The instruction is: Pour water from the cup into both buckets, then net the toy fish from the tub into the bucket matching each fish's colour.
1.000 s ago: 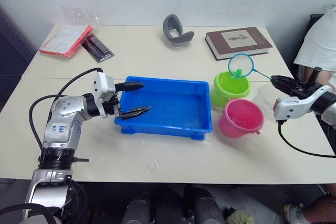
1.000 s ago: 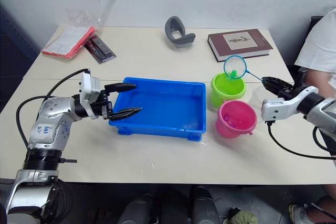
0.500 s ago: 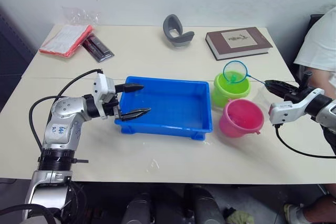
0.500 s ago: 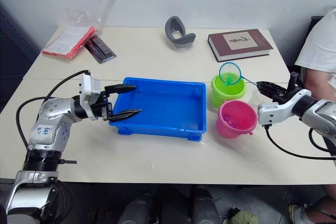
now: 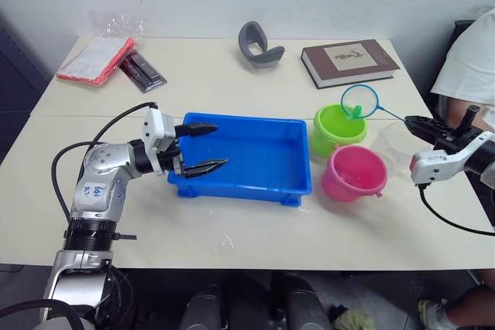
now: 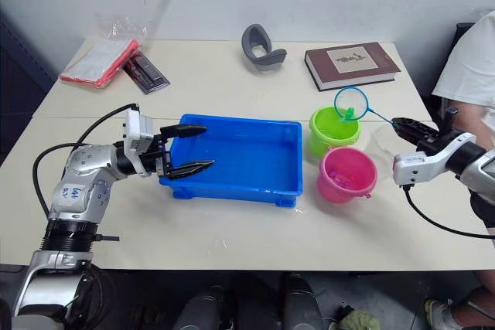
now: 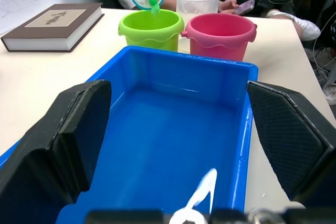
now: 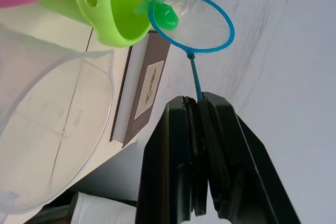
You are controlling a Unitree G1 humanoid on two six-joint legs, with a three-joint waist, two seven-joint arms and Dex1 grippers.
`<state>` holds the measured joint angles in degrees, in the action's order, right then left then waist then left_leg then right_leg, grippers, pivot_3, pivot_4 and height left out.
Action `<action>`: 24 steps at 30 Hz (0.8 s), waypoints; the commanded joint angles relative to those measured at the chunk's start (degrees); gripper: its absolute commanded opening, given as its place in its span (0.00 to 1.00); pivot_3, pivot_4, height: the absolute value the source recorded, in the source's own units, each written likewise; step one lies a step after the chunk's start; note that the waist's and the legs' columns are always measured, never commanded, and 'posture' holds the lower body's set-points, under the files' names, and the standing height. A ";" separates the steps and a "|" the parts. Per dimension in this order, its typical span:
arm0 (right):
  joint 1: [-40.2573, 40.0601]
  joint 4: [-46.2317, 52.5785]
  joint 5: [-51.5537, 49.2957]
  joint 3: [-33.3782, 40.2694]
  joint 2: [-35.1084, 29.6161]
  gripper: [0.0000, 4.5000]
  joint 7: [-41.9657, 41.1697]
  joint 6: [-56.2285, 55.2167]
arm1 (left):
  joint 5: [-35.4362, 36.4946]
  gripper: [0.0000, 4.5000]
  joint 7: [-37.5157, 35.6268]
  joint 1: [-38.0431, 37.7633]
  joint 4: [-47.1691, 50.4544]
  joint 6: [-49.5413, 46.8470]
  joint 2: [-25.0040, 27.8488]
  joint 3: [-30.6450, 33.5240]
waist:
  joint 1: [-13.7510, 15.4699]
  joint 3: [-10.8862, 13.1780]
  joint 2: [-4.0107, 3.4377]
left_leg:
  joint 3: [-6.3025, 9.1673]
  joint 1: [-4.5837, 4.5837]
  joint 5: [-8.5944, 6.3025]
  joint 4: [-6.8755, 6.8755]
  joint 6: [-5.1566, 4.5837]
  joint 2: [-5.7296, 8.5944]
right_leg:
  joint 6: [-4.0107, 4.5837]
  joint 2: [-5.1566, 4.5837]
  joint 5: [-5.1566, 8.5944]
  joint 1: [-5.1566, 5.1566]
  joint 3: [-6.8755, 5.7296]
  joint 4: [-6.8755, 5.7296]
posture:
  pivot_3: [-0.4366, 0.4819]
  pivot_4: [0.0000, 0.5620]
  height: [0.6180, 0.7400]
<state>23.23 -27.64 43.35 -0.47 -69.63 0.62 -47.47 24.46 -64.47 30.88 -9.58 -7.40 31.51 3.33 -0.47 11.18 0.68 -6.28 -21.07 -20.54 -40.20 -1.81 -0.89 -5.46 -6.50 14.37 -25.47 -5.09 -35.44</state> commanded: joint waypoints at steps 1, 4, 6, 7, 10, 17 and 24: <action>-1.88 1.46 0.79 1.46 -2.66 0.00 3.95 -1.51 | 0.25 0.98 0.25 0.16 1.46 0.77 0.03 0.61 | 0.01 0.00 0.00 | 0.01 0.00 0.00 0.00 0.00 0.00 | 0.00 0.00 0.00 0.00 -0.01 0.00 | 0.48 0.27 1.00; -2.59 1.76 2.79 0.66 -3.50 0.00 6.34 -2.29 | 0.37 0.98 0.52 0.08 1.43 0.82 -0.27 0.68 | 0.01 0.00 0.00 | -0.01 -0.01 0.00 0.00 0.00 0.02 | -0.01 -0.02 0.00 0.00 0.02 0.01 | 0.48 0.27 1.00; -1.86 0.51 2.41 1.23 -3.36 0.00 8.23 -2.54 | 0.26 0.98 0.65 0.17 1.29 1.02 -0.59 0.47 | 0.00 0.00 0.00 | -0.02 0.01 0.01 0.00 -0.01 0.02 | -0.01 -0.01 -0.01 0.00 0.04 0.00 | 0.48 0.27 1.00; -1.62 -0.11 3.45 0.90 -3.53 0.00 9.14 -2.05 | 0.24 0.98 0.71 0.28 1.16 1.13 -0.78 0.40 | 0.00 0.00 0.00 | -0.01 0.01 0.01 0.00 0.00 0.02 | -0.01 -0.01 -0.01 0.00 0.04 0.00 | 0.48 0.27 1.00; -2.14 -2.09 4.25 0.26 -3.47 0.00 10.64 -1.35 | -0.01 0.98 0.86 0.72 0.69 1.55 -1.37 0.30 | 0.00 0.00 0.00 | -0.02 0.00 0.01 0.00 0.00 0.01 | -0.01 0.00 -0.01 0.00 0.03 0.01 | 0.48 0.27 1.00; 2.87 -1.92 5.46 -3.48 -3.14 0.00 10.04 -3.64 | -0.15 0.98 0.98 1.20 -0.06 1.89 -1.85 0.32 | -0.37 0.00 -0.03 | -0.05 0.03 0.02 0.00 0.00 0.01 | -0.02 0.01 -0.01 0.00 0.08 0.00 | 0.48 0.27 1.00; 5.71 -8.09 5.59 -5.39 -3.60 0.00 13.60 -5.32 | -0.14 0.98 1.02 1.19 -0.11 2.07 -1.66 0.76 | -0.99 0.00 -0.02 | 0.02 -0.04 0.04 0.01 0.01 0.02 | -0.01 -0.01 -0.01 0.01 0.01 0.02 | 0.48 0.27 1.00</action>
<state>27.96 -36.19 49.44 -6.80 -71.43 12.52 -52.04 24.38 -63.67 31.57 -10.13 -6.23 29.41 3.32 -1.46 11.18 0.66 -6.27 -21.10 -20.50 -40.19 -1.80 -0.86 -5.48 -6.51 14.36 -25.45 -5.07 -35.43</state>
